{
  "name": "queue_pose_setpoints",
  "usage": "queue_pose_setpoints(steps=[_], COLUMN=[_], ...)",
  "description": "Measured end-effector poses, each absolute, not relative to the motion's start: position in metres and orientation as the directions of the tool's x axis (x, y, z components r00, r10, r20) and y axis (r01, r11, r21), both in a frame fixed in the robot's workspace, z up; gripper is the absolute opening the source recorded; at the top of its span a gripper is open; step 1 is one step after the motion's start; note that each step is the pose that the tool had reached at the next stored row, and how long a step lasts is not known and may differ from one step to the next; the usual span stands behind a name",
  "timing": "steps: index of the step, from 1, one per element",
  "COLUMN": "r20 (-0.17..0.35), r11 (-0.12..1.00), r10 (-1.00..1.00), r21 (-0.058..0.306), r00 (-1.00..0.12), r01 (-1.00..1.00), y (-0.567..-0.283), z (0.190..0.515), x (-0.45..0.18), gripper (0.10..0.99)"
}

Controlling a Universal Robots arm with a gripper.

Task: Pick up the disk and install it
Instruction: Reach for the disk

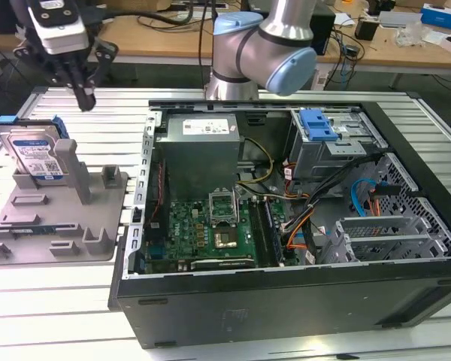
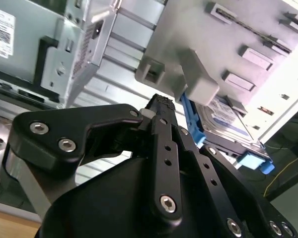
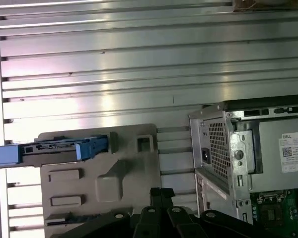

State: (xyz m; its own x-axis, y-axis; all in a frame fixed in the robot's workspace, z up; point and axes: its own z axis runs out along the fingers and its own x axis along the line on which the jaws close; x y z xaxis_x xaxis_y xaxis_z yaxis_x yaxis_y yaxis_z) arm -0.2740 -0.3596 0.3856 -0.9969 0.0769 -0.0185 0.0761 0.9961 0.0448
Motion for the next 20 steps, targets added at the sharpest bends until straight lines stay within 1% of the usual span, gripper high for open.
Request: queue_pose_setpoints(steps=[20], r20=[-0.018], r11=[0.996], r10=[0.077], r21=[0.045], r00=[-0.997], r01=[0.076], y=[-0.329], z=[0.382], x=[-0.353], gripper=[0.106])
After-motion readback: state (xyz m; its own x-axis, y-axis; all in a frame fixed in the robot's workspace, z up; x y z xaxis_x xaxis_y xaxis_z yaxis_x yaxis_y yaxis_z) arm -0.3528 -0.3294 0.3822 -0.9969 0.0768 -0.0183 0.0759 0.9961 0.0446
